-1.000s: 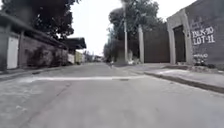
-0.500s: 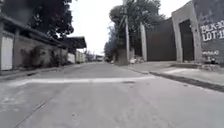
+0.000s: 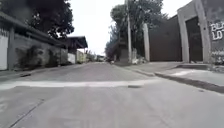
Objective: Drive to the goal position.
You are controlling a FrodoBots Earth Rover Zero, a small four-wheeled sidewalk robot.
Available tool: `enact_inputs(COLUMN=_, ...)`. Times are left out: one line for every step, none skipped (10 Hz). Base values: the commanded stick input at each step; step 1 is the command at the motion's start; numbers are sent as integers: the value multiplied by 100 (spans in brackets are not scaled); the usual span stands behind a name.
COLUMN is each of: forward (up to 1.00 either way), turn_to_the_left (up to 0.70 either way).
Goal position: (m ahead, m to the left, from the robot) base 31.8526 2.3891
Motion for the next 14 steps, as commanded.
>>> enact_inputs(forward=100, turn_to_the_left=0)
enact_inputs(forward=100, turn_to_the_left=0)
enact_inputs(forward=100, turn_to_the_left=0)
enact_inputs(forward=100, turn_to_the_left=0)
enact_inputs(forward=100, turn_to_the_left=0)
enact_inputs(forward=100, turn_to_the_left=0)
enact_inputs(forward=100, turn_to_the_left=0)
enact_inputs(forward=100, turn_to_the_left=0)
enact_inputs(forward=100, turn_to_the_left=0)
enact_inputs(forward=100, turn_to_the_left=0)
enact_inputs(forward=100, turn_to_the_left=0)
enact_inputs(forward=100, turn_to_the_left=0)
enact_inputs(forward=100, turn_to_the_left=0)
enact_inputs(forward=100, turn_to_the_left=0)
